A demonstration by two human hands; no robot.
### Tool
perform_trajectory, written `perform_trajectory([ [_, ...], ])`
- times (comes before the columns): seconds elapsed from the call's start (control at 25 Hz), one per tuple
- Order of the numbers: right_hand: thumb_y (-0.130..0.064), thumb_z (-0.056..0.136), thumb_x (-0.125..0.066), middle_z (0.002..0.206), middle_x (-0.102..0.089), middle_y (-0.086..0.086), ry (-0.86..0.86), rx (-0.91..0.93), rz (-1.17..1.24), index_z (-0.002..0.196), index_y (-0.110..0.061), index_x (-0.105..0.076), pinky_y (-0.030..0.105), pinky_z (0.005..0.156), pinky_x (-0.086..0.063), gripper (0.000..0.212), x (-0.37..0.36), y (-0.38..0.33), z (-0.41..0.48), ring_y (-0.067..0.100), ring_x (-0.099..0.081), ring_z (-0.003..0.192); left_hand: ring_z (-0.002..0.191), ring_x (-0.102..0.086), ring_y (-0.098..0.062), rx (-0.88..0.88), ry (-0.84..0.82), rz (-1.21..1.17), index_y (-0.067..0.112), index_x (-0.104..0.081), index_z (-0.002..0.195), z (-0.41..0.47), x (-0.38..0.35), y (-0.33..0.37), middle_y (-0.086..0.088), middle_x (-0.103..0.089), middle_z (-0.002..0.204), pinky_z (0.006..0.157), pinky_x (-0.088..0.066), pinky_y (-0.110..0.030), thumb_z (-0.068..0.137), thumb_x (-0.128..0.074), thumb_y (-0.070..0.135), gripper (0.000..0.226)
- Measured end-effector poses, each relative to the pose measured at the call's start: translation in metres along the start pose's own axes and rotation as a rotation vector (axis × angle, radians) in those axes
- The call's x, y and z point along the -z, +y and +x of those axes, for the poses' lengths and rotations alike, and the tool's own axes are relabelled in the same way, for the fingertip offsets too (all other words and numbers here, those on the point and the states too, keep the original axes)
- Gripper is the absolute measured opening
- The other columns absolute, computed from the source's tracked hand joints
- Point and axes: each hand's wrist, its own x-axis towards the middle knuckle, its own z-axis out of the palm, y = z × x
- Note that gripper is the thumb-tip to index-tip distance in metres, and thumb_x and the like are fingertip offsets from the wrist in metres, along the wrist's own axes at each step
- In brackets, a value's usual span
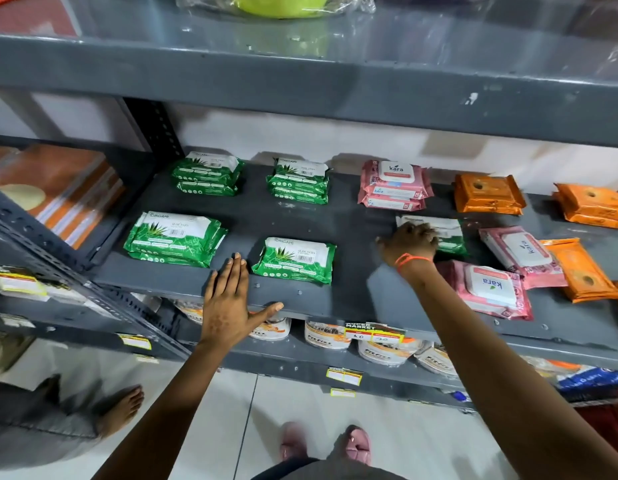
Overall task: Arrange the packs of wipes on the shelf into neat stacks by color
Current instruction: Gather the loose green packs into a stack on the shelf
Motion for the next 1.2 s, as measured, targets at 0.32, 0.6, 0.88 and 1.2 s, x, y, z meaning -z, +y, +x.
perform_trajectory([
  [0.32, -0.028, 0.082, -0.067, 0.142, -0.047, 0.019, -0.279, 0.261, -0.237, 0.136, -0.009, -0.045, 0.041, 0.111, -0.037, 0.061, 0.038, -0.004, -0.008, 0.035, -0.048, 0.127, 0.144, -0.018, -0.023, 0.004, -0.032, 0.022, 0.002, -0.025, 0.143, 0.001, 0.003, 0.003, -0.011, -0.021, 0.155, 0.117, -0.017, -0.045, 0.070, -0.009, 0.087, 0.113],
  [0.6, 0.001, 0.086, -0.062, 0.153, -0.034, 0.015, -0.307, 0.321, -0.417, 0.148, -0.010, -0.027, 0.038, 0.108, -0.042, 0.073, 0.069, -0.004, -0.017, 0.034, -0.042, 0.135, 0.144, -0.019, -0.023, 0.005, -0.026, 0.020, 0.002, -0.025, 0.143, 0.000, 0.002, 0.001, -0.011, -0.022, 0.155, 0.117, -0.020, -0.046, 0.071, -0.009, 0.087, 0.113],
  [0.88, -0.035, 0.074, -0.074, 0.152, -0.036, 0.015, -0.141, 0.516, -0.283, 0.148, -0.020, -0.026, 0.055, 0.118, -0.023, 0.089, 0.052, -0.037, -0.017, 0.037, -0.033, 0.140, 0.142, -0.023, -0.024, 0.008, -0.005, 0.005, 0.002, -0.029, 0.141, -0.001, 0.001, 0.001, -0.012, -0.026, 0.154, 0.116, -0.020, -0.045, 0.071, -0.010, 0.087, 0.112],
  [1.2, -0.058, 0.068, -0.070, 0.149, -0.045, 0.006, -0.199, 0.795, -0.129, 0.147, -0.032, -0.028, 0.052, 0.108, -0.039, 0.093, 0.015, -0.104, -0.048, 0.033, -0.045, 0.132, 0.142, -0.025, -0.025, -0.015, -0.024, -0.030, 0.002, -0.029, 0.141, 0.000, 0.004, 0.001, -0.013, -0.029, 0.152, 0.117, -0.014, -0.043, 0.069, -0.003, 0.088, 0.115],
])
